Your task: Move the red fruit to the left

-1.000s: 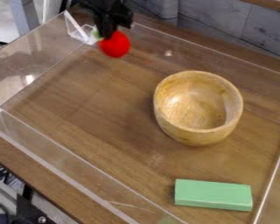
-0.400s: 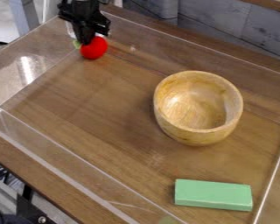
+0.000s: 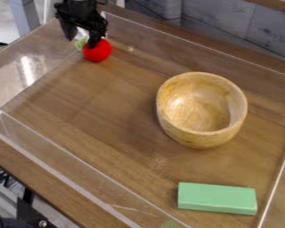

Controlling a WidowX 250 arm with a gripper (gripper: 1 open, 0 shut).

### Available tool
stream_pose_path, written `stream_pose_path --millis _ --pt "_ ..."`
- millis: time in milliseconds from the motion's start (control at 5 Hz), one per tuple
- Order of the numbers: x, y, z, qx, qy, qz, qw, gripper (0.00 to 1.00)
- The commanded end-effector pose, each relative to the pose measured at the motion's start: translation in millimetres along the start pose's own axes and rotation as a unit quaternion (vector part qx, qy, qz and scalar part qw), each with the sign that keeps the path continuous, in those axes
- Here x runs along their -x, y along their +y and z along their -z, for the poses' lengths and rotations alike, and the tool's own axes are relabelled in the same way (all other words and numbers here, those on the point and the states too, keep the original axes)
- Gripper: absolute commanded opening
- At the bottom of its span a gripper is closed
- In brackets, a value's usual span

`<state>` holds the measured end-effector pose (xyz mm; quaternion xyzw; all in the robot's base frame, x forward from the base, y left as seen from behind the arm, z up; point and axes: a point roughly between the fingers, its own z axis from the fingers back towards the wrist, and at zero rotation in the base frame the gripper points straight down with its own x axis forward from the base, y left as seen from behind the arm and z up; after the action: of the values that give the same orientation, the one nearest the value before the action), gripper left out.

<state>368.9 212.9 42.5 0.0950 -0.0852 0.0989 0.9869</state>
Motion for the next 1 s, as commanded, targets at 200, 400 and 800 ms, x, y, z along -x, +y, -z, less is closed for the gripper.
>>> stream_pose_path --millis 200,400,800 --pt "6.8 -13 8.9 0.004 0.005 -0.001 1.0 1.0" --pt "12.5 -19 14.1 0.006 0.012 0.001 0.9999 1.0" --pt "25.0 -40 27.3 0.02 0.014 0.063 0.9977 1.0"
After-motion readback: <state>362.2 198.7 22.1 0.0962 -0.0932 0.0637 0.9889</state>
